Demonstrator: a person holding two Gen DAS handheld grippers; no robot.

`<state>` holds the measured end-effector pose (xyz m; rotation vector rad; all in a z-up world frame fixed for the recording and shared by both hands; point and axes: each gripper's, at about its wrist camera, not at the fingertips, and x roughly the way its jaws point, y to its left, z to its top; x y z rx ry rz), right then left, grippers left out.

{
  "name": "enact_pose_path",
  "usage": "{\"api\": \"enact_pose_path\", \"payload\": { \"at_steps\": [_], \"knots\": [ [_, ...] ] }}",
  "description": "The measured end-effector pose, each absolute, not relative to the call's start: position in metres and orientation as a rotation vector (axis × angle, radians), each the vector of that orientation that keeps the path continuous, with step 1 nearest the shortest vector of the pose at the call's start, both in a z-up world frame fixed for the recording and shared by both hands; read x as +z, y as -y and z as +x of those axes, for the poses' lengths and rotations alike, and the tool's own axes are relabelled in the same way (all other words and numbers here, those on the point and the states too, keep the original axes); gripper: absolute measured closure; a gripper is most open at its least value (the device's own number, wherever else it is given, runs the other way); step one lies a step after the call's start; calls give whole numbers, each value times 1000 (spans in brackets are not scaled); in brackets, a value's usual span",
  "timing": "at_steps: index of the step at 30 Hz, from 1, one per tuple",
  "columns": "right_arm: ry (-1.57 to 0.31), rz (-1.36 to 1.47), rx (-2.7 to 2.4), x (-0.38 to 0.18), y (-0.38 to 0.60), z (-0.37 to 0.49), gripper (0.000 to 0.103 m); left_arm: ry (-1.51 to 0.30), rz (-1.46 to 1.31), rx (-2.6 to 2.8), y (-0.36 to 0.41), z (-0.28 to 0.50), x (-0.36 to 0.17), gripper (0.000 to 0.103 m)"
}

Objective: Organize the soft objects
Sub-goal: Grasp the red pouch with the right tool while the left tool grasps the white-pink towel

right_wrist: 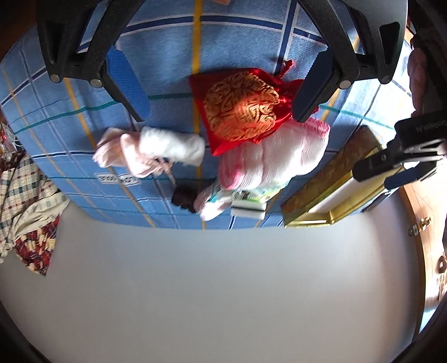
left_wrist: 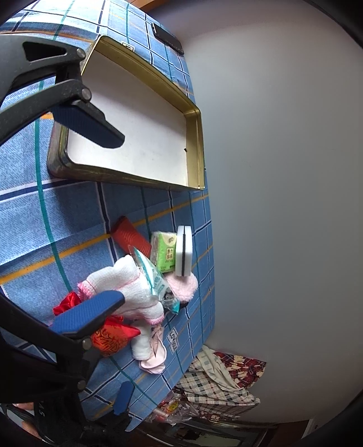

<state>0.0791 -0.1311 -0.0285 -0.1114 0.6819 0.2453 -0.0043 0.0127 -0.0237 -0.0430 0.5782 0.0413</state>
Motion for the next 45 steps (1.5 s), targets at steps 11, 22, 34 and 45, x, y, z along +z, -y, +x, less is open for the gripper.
{"api": "enact_pose_path", "payload": {
  "at_steps": [11,22,34,45],
  "knots": [
    [-788,-125,249,-53,123,110,1,-618,-37,15,-8,7,-34,0],
    [-784,-101,380,-59,128,101,76,-655,-5,-18,15,26,-38,0],
    [-647,-22,298,-34,168,96,79,-710,27,-64,50,52,-44,0],
    [-630,18,259,-31,185,98,79,-776,15,-147,65,67,-56,76]
  ]
}}
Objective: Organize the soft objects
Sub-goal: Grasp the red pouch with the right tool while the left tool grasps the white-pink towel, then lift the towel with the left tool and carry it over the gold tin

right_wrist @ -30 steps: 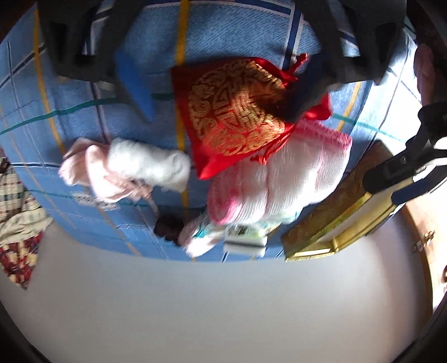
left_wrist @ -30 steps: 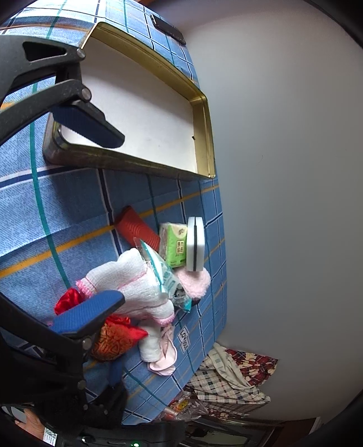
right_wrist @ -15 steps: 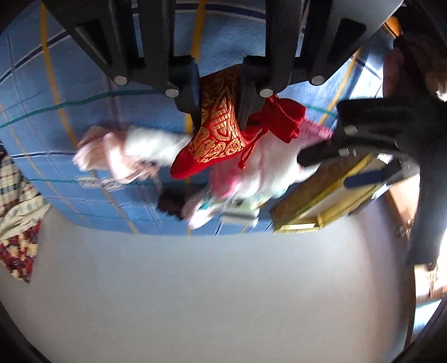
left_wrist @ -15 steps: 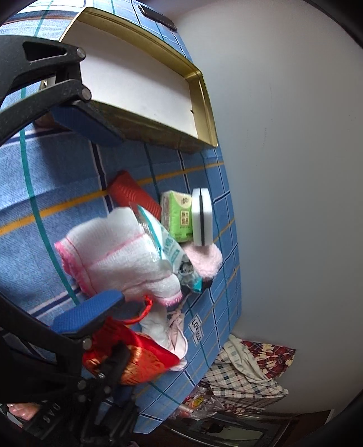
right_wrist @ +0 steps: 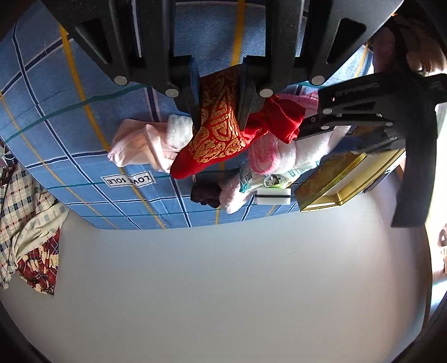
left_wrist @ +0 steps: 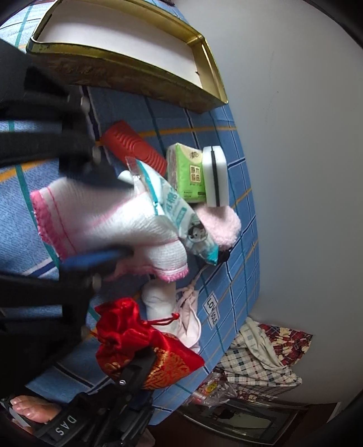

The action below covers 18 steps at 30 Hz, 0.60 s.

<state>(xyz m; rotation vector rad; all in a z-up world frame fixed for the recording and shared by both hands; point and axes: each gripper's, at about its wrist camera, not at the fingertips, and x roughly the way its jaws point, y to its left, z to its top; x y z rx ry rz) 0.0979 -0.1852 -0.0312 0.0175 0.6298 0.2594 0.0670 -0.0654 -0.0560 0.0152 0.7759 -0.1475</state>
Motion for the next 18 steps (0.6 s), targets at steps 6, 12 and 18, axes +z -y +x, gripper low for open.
{"api": "enact_pose_path", "payload": {
  "at_steps": [6,12,18],
  "knots": [
    [-577,25,249,-25,186,93,79,-700,23,-170,64,48,-39,87],
    [-530,35,248,-16,186,88,79,-625,31,-162,61,33,-21,88],
    [-499,47,234,-9,187,88,79,-557,5,-162,49,22,1,88]
  ]
}}
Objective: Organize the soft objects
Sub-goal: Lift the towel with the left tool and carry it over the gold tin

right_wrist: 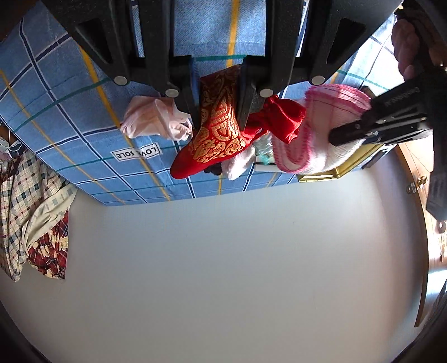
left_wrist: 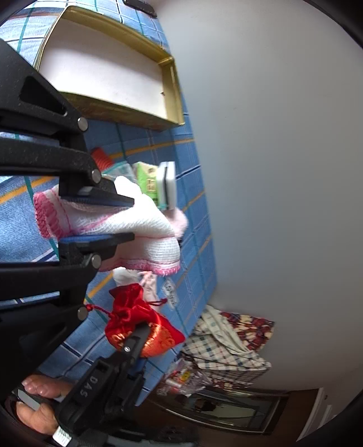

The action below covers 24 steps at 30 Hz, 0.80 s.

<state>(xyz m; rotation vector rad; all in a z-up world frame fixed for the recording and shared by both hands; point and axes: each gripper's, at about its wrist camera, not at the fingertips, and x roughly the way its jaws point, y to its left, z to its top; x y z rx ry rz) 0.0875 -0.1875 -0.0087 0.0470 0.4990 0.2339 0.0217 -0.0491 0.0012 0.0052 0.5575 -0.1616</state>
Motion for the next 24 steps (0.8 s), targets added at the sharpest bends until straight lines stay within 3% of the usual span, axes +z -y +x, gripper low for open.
{"api": "enact_pose_path", "payload": {
  "at_steps": [12,24],
  "knots": [
    [-436,47,231,7,185,83,79,-445,-28,-123,27,4,34,88],
    [-426,14,300,21,156,102,79,-471,5,-10,-9,15,32,88]
  ]
}}
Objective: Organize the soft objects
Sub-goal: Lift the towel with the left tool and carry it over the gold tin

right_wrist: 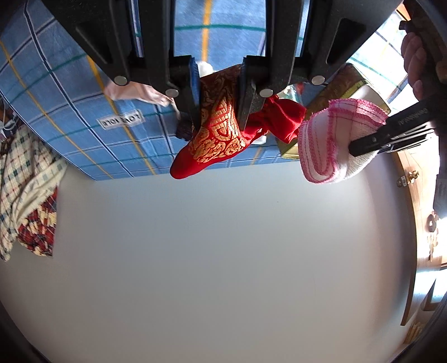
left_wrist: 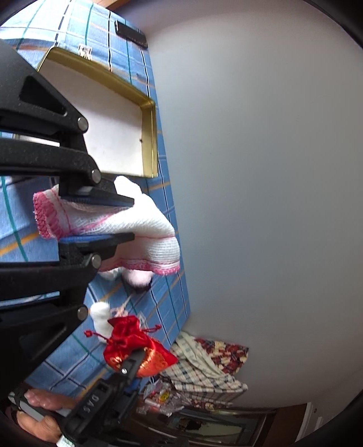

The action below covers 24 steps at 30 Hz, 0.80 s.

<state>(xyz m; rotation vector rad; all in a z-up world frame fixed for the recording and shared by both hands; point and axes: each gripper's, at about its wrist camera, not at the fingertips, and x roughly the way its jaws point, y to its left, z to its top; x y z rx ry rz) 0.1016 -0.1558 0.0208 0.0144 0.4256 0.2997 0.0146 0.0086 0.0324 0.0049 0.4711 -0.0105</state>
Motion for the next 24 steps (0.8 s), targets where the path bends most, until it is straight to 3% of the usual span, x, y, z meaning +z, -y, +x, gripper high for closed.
{"api": "enact_pose_path", "payload": {
  "at_steps": [24],
  "knots": [
    [-432,-55,404,26,66,139,79,-552,-66,155,-104,54,19,88]
  ]
}}
